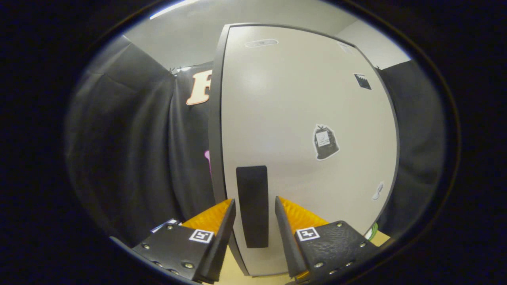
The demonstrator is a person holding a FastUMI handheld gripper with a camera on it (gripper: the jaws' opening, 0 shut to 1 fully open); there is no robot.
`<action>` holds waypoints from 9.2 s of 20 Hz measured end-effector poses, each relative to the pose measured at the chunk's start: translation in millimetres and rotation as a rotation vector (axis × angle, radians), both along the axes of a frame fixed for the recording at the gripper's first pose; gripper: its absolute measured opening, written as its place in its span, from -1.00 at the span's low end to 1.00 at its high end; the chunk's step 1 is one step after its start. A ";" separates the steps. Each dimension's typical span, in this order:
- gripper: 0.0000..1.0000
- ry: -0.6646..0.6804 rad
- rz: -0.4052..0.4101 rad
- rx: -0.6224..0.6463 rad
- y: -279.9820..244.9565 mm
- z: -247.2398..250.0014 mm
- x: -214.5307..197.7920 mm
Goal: Open the shoe cabinet door, grab the shoes and put them into the shoe cabinet, then close the shoe cabinet door.
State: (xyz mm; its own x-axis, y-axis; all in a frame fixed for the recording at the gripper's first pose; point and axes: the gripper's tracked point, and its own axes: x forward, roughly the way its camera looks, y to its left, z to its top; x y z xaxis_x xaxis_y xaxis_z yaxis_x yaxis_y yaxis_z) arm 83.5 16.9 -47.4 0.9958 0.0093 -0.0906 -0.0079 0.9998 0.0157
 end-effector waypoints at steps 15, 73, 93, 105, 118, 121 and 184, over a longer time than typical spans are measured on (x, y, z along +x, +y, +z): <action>-0.53 -0.005 -0.007 0.022 -5.9 4.9 -19.8; -0.76 -0.063 -0.322 0.031 -339.6 52.2 -278.7; -0.76 -0.078 0.013 0.036 -185.6 35.5 -273.7; -0.64 0.298 0.137 -0.011 -77.4 -198.4 -209.3; -0.60 0.730 0.079 -0.065 -76.7 -441.5 -191.9; -0.59 0.785 0.073 -0.068 -78.4 -468.3 -191.0; -0.99 0.181 -0.161 -0.189 -130.9 -141.7 186.5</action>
State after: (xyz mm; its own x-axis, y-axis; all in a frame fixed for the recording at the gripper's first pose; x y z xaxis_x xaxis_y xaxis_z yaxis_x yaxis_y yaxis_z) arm 270.0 -114.0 -189.0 0.9506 -0.1808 -0.2522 0.1363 0.9734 -0.1842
